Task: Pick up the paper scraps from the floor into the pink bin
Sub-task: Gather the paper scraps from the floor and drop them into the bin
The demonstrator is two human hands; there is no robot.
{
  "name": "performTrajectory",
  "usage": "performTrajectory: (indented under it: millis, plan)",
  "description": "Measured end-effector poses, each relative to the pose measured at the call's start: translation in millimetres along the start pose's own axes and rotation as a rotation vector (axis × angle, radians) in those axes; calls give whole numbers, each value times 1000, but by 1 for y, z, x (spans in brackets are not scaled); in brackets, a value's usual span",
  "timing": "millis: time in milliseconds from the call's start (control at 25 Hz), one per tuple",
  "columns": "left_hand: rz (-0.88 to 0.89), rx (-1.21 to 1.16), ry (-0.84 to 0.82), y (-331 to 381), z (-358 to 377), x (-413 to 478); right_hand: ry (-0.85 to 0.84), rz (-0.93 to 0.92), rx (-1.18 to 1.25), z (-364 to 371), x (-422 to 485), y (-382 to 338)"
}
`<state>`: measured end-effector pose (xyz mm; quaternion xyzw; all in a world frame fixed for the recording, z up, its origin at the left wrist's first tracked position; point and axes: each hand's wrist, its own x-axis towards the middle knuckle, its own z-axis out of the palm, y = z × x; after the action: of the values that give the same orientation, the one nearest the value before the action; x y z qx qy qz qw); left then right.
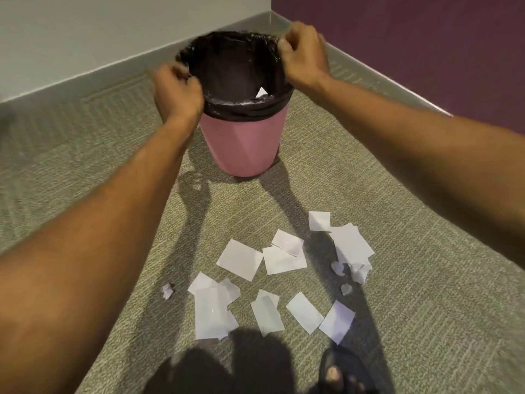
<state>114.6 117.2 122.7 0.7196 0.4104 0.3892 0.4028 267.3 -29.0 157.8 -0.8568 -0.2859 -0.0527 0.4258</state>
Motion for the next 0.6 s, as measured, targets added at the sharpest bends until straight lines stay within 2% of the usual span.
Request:
performTrajectory:
  millis: [80, 120, 200, 320, 400, 480, 600]
  plan:
    - [52, 118, 4, -34, -13, -38, -1, 32, 27, -14, -38, 22]
    - [96, 193, -66, -53, -17, -62, -33, 62, 22, -20, -62, 37]
    - [167, 377, -351, -93, -20, -113, -212, 181, -39, -25, -113, 83]
    - [218, 689, -850, -137, -11, -186, -622, 388, -401, -33, -184, 158]
    - [236, 859, -1088, -154, 3, -221, -838, 471, -597, -40, -219, 195]
    - [196, 926, -1213, -164, 23, -243, -887, 560, -677, -44, -242, 219]
    - [137, 971, -1226, -164, 48, -261, -794, 665, -723, -38, -265, 233]
